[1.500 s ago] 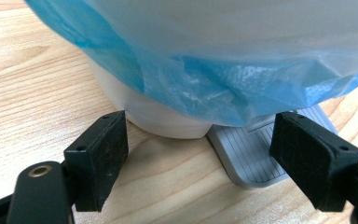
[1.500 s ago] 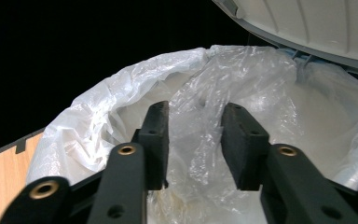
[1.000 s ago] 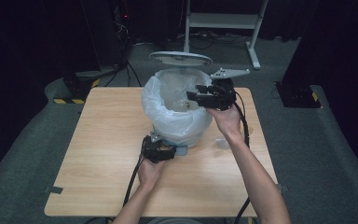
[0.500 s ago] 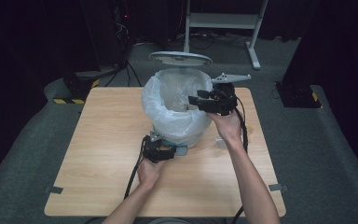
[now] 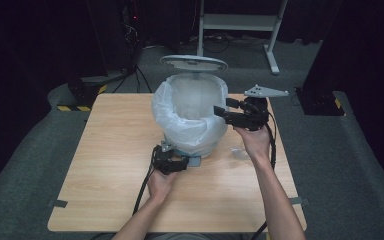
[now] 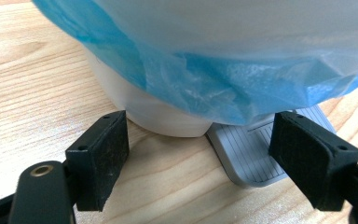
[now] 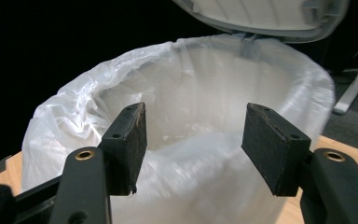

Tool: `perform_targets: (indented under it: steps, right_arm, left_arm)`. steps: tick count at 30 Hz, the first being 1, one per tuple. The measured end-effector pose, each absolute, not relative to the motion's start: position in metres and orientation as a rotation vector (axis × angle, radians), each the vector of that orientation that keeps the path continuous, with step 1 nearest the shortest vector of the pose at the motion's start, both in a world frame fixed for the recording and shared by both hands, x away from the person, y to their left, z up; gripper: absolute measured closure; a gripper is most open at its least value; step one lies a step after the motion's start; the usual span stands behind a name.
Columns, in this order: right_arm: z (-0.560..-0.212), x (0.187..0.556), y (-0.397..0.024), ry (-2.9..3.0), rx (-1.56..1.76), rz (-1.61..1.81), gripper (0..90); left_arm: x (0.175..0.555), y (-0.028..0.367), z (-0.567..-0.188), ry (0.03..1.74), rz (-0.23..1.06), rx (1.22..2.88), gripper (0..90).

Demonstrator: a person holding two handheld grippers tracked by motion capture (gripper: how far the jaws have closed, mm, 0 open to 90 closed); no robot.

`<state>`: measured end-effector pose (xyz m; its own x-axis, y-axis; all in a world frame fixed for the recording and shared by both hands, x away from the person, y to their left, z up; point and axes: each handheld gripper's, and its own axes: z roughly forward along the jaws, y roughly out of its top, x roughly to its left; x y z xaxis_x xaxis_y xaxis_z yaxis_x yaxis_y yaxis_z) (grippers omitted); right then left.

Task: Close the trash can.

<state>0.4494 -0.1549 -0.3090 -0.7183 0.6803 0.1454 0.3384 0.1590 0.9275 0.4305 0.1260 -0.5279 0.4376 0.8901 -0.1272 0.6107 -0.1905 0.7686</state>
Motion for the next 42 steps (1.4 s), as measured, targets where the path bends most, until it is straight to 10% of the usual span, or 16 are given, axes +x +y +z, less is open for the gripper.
perform_targets:
  steps: [42]
  right_arm:
    - [-0.353, 0.437, -0.217, 2.032, 1.076, 1.592, 39.3]
  left_arm:
    - [0.431, 0.127, -0.528, 1.269, 0.437, 1.905, 20.1]
